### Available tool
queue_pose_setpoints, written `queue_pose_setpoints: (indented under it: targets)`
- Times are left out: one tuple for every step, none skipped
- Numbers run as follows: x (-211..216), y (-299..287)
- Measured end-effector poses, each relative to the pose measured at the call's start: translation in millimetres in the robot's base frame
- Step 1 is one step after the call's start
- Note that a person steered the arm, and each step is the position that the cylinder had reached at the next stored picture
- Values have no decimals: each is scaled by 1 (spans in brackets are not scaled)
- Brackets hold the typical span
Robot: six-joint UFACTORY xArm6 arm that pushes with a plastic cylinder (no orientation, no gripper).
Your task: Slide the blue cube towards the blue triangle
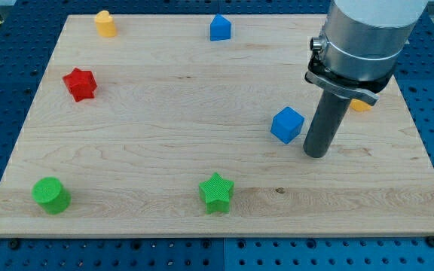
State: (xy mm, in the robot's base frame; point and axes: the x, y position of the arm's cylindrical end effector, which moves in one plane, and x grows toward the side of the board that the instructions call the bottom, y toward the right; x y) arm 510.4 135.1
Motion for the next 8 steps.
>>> queue_pose_setpoints:
  targets:
    - [-10,-1]
    - [-22,-14]
    - [-26,-34]
    - [-37,-50]
    - [-51,-61]
    - [-65,-70]
    - [-77,-83]
    - [-92,-98]
